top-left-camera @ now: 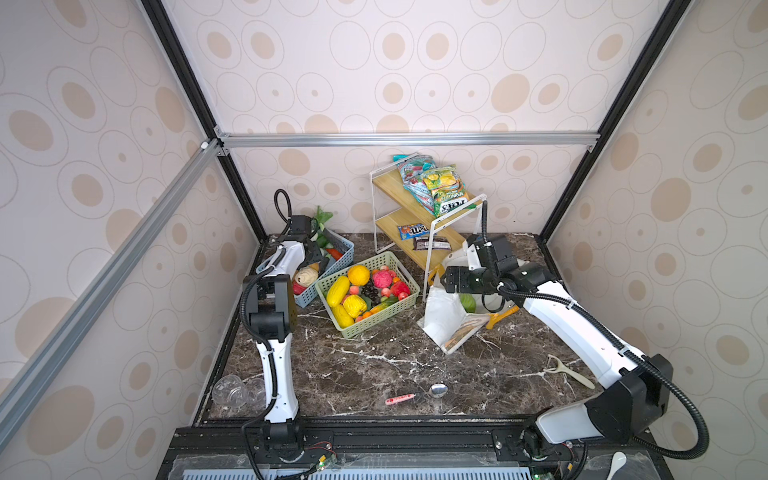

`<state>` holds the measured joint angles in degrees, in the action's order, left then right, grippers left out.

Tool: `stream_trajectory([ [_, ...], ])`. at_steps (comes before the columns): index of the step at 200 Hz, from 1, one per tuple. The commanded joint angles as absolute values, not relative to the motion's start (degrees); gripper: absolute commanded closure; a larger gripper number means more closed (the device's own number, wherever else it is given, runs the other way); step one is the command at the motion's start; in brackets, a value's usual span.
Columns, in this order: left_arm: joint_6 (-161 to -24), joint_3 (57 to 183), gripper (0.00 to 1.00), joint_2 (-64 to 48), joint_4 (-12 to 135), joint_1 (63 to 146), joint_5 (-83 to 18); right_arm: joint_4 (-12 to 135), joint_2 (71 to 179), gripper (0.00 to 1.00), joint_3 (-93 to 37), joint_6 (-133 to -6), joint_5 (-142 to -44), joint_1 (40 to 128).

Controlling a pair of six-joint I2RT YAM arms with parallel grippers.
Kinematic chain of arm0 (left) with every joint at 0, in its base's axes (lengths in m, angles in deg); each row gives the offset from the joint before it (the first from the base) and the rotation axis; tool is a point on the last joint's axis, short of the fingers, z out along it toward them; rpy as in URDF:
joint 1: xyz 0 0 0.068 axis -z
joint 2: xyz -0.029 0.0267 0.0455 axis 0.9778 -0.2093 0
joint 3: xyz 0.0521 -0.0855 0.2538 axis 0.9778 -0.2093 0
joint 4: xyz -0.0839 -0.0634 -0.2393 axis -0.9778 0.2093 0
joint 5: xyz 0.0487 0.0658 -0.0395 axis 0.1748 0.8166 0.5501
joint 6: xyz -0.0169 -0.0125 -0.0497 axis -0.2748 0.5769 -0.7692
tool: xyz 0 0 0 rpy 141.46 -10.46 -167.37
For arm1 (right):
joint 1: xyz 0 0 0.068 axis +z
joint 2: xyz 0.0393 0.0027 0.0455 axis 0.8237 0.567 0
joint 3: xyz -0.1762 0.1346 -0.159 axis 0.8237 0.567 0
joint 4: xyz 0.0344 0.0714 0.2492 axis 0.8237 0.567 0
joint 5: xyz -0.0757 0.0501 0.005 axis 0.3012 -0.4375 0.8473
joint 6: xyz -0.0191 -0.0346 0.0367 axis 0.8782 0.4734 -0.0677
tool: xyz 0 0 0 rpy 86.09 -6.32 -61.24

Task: Place the food into the grocery bag and tie it
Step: 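Reach into the blue basket and grasp the orange mango with the left gripper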

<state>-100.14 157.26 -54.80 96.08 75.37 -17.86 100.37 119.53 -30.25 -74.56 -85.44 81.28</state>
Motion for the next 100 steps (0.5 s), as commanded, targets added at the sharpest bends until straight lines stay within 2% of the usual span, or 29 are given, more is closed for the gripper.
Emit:
stream_trajectory([
  [1, -100.6, 158.2, 0.38, -51.5, 95.7, 75.0, -16.7, 99.9, 119.5, 0.09, -29.8, -75.1, -84.9, 81.9],
  [100, -101.9, 159.4, 0.38, -44.5, 94.1, 74.9, -18.0, 100.4, 119.4, 0.09, -30.4, -74.8, -84.8, 82.0],
])
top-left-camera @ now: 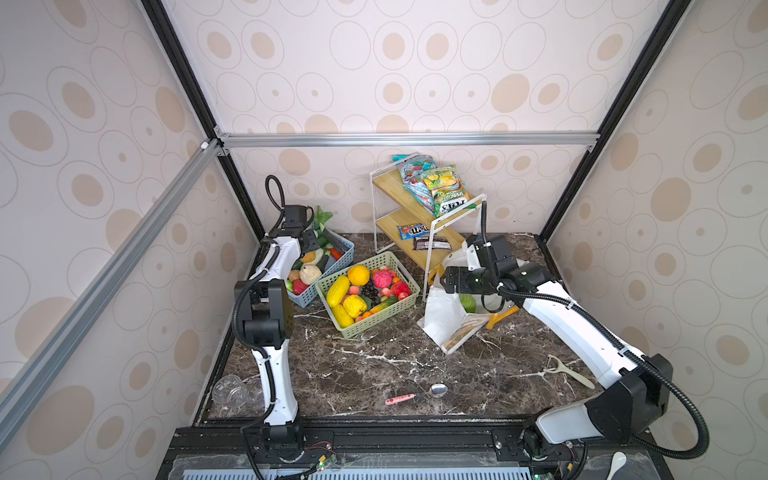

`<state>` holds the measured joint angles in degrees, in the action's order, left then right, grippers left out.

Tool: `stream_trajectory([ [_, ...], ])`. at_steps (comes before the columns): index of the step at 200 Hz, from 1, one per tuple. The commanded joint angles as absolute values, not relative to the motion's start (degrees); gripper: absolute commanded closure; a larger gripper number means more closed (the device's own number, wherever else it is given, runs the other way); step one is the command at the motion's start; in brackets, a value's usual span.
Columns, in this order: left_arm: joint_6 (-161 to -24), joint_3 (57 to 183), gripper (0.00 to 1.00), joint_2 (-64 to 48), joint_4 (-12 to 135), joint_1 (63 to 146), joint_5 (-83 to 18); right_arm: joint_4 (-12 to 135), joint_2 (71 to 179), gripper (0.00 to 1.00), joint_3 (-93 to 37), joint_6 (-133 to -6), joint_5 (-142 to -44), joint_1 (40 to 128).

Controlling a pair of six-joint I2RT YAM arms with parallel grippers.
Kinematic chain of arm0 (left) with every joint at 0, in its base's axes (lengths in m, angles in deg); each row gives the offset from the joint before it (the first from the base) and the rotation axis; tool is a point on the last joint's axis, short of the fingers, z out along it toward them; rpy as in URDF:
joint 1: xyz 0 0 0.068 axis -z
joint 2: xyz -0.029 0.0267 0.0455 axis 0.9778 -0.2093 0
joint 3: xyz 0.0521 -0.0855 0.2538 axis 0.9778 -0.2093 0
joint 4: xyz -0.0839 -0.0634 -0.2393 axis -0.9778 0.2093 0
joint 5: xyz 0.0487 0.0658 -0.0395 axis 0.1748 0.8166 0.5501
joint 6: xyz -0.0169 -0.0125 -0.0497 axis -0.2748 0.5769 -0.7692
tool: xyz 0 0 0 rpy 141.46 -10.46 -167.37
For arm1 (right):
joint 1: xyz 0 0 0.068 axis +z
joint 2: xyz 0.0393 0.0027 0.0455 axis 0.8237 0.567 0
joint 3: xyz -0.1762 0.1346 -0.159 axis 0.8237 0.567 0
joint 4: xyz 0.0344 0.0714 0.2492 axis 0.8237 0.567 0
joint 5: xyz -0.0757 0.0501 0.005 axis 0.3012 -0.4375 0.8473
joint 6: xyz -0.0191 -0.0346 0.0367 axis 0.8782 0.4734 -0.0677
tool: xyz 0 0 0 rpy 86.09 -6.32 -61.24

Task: Place the food into the grocery bag and tie it
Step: 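Reach into the blue basket and grasp the orange mango with the left gripper, then lift the orange mango toward the center while the right gripper moves to meet it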

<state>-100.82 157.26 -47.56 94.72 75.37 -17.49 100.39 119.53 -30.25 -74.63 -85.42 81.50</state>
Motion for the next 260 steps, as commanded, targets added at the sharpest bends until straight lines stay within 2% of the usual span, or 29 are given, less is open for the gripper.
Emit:
stream_trajectory([
  [1, -101.9, 159.4, 0.38, -44.4, 94.1, 74.9, -18.1, 100.4, 119.3, 0.09, -30.4, -74.8, -84.8, 82.0],
  [46, -105.3, 156.3, 0.38, -40.0, 91.4, 74.9, -27.4, 100.2, 120.1, 0.09, -31.7, -74.5, -85.3, 82.9],
  [111, -113.4, 144.0, 0.38, -31.5, 82.5, 75.1, -41.8, 94.7, 120.7, 0.09, -32.2, -74.7, -87.1, 86.8],
  [165, -120.3, 134.7, 0.38, -26.0, 75.8, 76.7, -52.0, 79.8, 120.9, 0.08, -29.5, -73.3, -89.4, 93.9],
  [260, -127.0, 122.6, 0.37, -17.9, 70.0, 81.7, -58.4, 57.4, 128.0, 0.08, -25.1, -73.0, -89.2, 99.4],
])
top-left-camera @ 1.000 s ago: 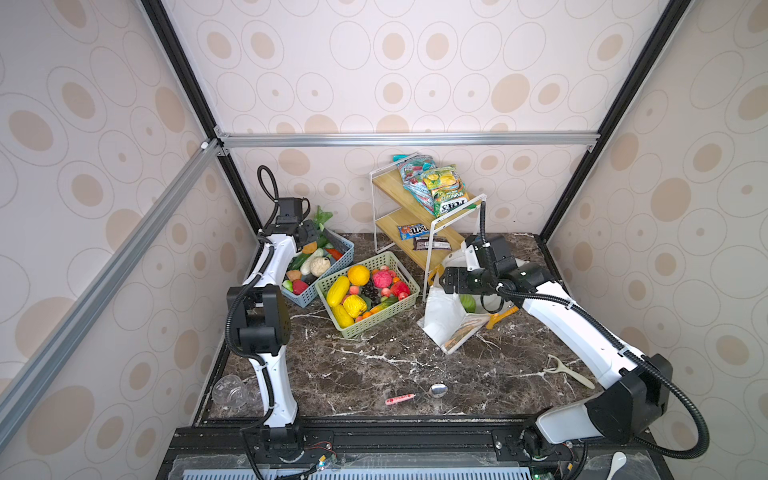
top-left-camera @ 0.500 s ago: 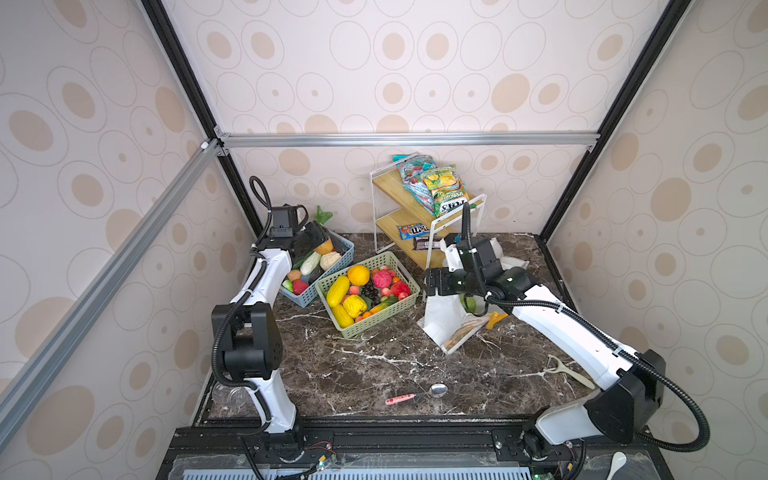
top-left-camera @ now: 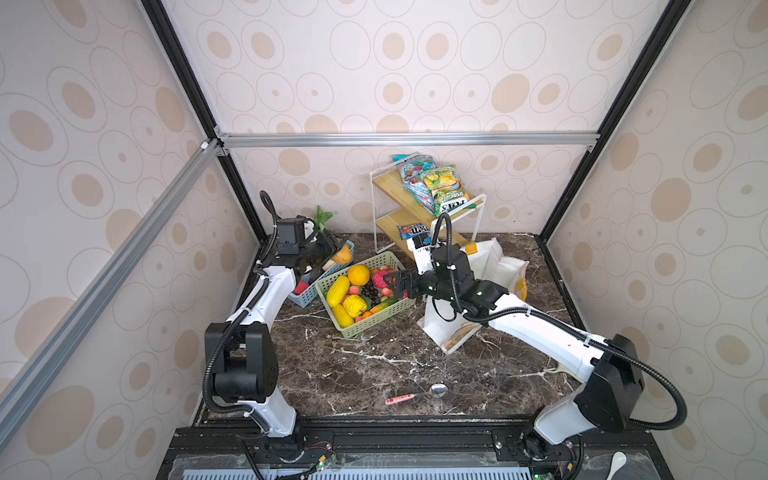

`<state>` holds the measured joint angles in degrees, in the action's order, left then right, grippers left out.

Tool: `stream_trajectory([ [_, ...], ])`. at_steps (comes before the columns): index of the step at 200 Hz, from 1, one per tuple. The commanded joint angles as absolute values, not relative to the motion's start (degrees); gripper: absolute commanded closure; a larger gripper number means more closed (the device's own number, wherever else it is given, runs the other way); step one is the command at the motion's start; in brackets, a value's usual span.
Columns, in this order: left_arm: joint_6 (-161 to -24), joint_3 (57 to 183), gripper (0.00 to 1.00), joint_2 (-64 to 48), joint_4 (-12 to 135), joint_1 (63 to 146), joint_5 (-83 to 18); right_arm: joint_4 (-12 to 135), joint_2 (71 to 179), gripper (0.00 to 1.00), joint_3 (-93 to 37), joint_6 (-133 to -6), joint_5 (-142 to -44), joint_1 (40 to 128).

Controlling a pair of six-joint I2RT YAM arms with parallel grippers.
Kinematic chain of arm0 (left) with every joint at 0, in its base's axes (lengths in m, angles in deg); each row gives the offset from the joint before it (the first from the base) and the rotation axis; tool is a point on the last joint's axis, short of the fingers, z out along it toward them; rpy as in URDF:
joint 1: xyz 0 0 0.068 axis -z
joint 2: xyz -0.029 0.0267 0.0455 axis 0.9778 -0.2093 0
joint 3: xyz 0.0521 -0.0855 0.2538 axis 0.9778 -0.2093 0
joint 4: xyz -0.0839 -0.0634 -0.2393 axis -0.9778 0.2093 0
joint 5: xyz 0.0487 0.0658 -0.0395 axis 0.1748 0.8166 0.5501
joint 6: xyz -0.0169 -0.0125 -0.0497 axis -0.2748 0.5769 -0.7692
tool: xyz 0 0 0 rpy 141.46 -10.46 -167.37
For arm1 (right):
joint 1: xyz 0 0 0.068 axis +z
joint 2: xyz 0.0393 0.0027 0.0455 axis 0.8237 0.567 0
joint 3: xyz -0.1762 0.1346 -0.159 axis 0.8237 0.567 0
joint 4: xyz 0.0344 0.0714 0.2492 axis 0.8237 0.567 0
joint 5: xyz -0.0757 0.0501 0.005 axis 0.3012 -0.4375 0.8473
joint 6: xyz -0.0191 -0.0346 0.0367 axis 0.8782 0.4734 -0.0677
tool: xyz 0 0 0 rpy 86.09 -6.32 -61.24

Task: Place the food into the grocery bag and tie it
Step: 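Lift the orange mango toward the center while the right gripper moves to meet it, then close the right gripper on the orange mango held by the left gripper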

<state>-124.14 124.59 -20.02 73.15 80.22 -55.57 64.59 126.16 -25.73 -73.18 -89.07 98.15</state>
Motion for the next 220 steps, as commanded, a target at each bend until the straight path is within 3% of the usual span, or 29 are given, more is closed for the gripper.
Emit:
stream_trajectory([
  [1, -127.0, 122.5, 0.37, -17.8, 70.0, 81.8, -58.4, 57.3, 128.1, 0.08, -25.1, -73.0, -89.1, 99.4],
  [220, -133.1, 107.9, 0.36, -8.5, 66.2, 91.4, -61.5, 53.3, 137.5, 0.09, -24.8, -73.9, -86.8, 103.0],
])
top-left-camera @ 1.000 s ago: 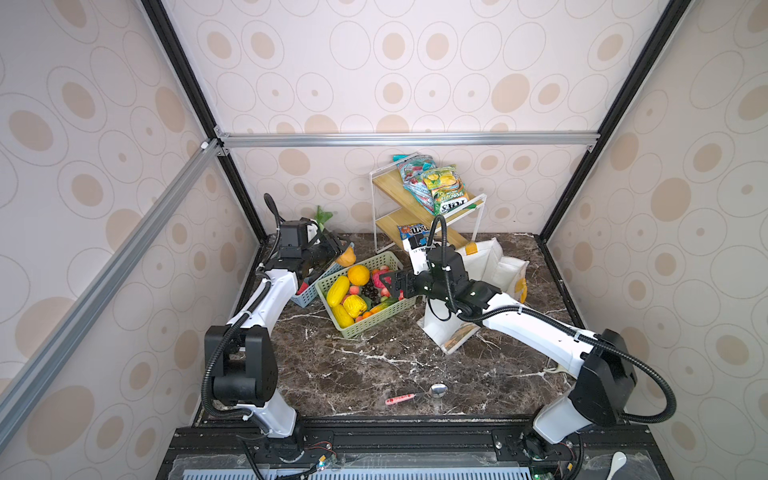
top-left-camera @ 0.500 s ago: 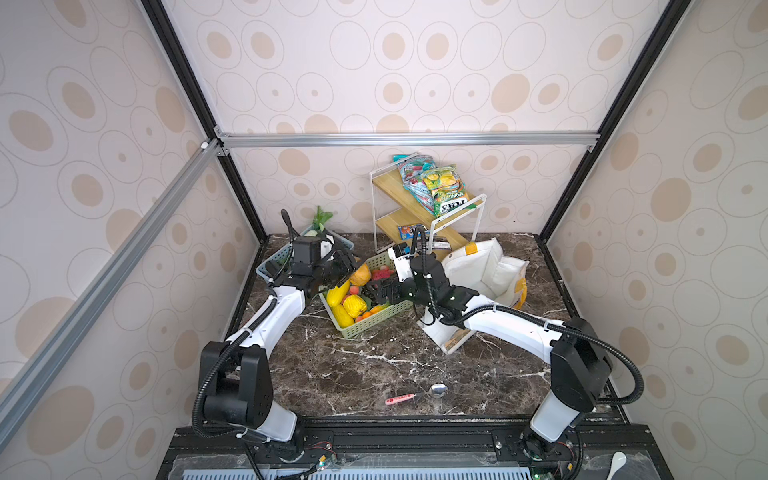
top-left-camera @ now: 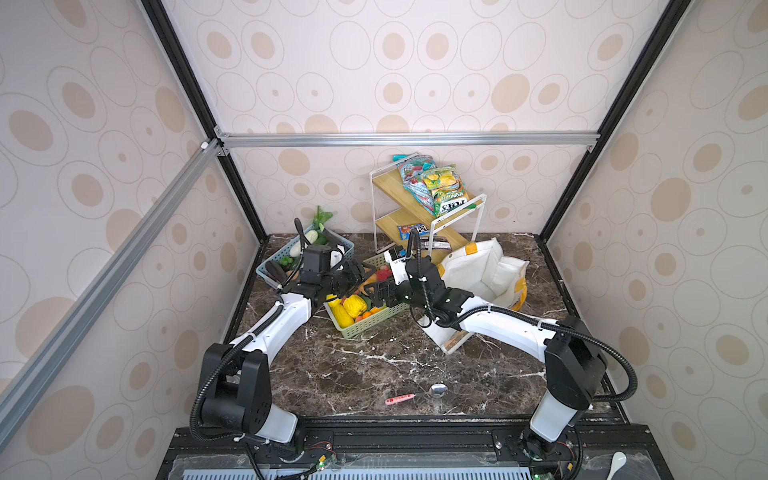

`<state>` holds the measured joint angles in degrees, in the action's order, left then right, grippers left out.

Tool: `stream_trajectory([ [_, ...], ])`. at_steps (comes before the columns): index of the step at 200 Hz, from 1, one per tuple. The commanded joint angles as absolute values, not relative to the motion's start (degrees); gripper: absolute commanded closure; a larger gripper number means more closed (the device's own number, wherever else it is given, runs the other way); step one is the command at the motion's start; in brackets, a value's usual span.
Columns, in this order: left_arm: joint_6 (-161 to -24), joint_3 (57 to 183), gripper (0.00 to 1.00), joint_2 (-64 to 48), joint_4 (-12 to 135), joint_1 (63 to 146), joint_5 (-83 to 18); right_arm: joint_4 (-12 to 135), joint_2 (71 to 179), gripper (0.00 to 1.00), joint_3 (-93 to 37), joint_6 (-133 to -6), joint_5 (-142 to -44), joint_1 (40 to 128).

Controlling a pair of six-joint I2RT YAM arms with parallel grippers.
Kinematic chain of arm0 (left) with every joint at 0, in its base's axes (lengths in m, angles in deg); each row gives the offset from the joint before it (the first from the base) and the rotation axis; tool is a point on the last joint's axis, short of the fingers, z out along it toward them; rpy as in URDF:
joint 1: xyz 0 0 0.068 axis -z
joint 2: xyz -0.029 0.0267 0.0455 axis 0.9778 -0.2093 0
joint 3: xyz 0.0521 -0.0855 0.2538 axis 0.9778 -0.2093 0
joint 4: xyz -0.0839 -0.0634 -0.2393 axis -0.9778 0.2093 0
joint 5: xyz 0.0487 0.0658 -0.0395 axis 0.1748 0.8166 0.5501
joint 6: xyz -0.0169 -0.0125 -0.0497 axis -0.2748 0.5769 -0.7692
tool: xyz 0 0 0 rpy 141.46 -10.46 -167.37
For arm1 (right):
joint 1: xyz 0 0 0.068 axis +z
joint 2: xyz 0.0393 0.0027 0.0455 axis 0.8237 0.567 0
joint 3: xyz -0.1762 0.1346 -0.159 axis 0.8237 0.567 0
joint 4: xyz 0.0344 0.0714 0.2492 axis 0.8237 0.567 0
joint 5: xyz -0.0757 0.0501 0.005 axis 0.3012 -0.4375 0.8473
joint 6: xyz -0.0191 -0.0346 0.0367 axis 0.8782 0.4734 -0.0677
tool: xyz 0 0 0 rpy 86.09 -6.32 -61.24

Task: Place the food into the grocery bag and tie it
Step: 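Close the right gripper on the orange mango held by the left gripper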

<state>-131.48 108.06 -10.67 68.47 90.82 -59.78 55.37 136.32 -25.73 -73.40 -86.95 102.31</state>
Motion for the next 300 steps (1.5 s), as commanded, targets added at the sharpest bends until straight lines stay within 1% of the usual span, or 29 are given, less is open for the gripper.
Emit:
stream_trajectory([
  [1, -133.1, 107.8, 0.36, -8.4, 66.2, 91.4, -61.5, 53.3, 137.6, 0.09, -24.8, -73.9, -86.9, 103.0],
  [87, -133.6, 107.6, 0.36, -7.5, 66.5, 91.8, -62.3, 51.3, 139.4, 0.12, -25.5, -75.1, -87.0, 103.2],
  [141, -134.3, 107.6, 0.35, -7.5, 65.9, 91.9, -62.6, 50.1, 140.3, 0.22, -26.7, -75.3, -88.7, 103.2],
  [186, -134.5, 107.6, 0.35, -7.7, 65.6, 92.0, -62.6, 49.6, 140.7, 0.33, -27.2, -75.8, -90.4, 103.1],
  [201, -134.5, 107.5, 0.35, -7.6, 65.5, 92.1, -62.5, 49.5, 140.3, 0.35, -27.0, -76.0, -90.3, 103.1],
  [260, -134.3, 107.6, 0.32, -7.9, 66.1, 92.1, -61.4, 49.0, 139.1, 0.43, -25.5, -76.6, -90.8, 103.2],
  [300, -134.0, 107.8, 0.23, -7.9, 66.6, 92.0, -60.5, 48.9, 139.1, 0.44, -25.4, -76.8, -91.6, 103.1],
])
